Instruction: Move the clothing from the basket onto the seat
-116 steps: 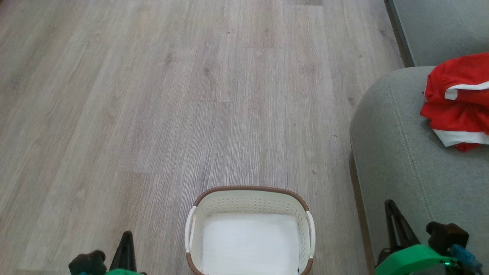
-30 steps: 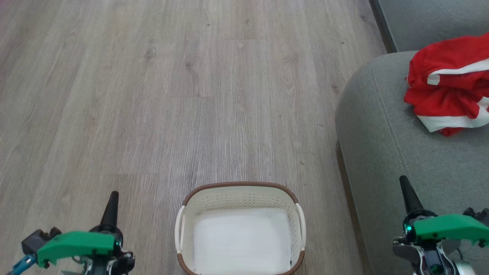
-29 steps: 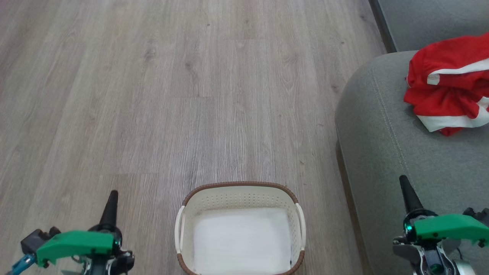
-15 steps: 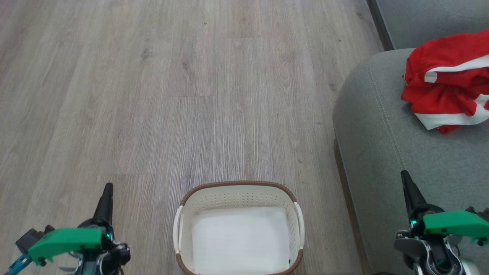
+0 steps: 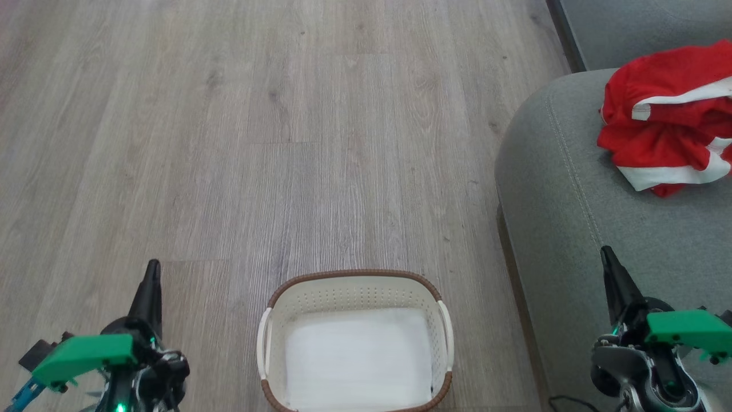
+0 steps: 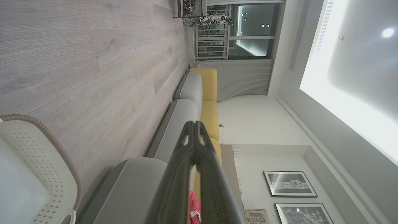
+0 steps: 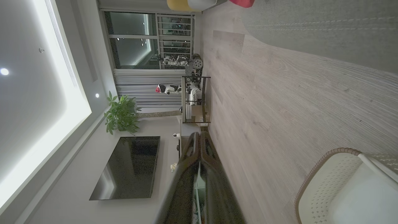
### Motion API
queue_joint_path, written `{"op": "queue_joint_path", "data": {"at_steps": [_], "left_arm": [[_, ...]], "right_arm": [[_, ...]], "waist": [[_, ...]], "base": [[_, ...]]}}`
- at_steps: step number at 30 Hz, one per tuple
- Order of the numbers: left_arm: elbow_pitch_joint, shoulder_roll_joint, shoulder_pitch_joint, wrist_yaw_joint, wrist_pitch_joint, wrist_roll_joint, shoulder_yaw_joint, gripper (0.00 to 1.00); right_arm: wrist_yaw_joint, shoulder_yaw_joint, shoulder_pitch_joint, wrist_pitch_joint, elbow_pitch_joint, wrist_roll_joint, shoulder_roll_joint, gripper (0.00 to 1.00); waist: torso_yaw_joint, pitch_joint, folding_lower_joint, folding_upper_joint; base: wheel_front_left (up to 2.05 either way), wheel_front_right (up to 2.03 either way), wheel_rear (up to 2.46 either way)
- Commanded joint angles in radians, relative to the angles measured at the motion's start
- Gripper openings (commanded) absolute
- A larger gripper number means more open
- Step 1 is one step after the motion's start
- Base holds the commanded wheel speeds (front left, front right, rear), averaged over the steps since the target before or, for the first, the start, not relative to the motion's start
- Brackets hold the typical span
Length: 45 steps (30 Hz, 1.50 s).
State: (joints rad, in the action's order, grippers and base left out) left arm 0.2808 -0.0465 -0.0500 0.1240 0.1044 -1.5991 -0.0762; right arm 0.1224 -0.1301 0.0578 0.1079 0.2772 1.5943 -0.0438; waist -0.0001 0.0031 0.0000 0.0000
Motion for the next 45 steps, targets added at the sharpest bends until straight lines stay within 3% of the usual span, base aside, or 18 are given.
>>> {"op": "queue_joint_path", "data": {"at_steps": [1, 45], "left_arm": [[-0.035, -0.006, -0.058, 0.007, 0.007, -0.011, -0.036, 0.00], [-0.035, -0.005, -0.058, 0.007, 0.009, -0.010, -0.037, 0.00]], "right_arm": [[0.008, 0.016, 0.050, 0.005, -0.032, 0.014, -0.006, 0.00], [0.008, 0.016, 0.050, 0.005, -0.032, 0.014, -0.006, 0.00]], "waist": [[0.000, 0.000, 0.0000, 0.0000], [0.000, 0.000, 0.0000, 0.0000]], "base": [[0.00, 0.00, 0.00], [0.00, 0.00, 0.00]]}}
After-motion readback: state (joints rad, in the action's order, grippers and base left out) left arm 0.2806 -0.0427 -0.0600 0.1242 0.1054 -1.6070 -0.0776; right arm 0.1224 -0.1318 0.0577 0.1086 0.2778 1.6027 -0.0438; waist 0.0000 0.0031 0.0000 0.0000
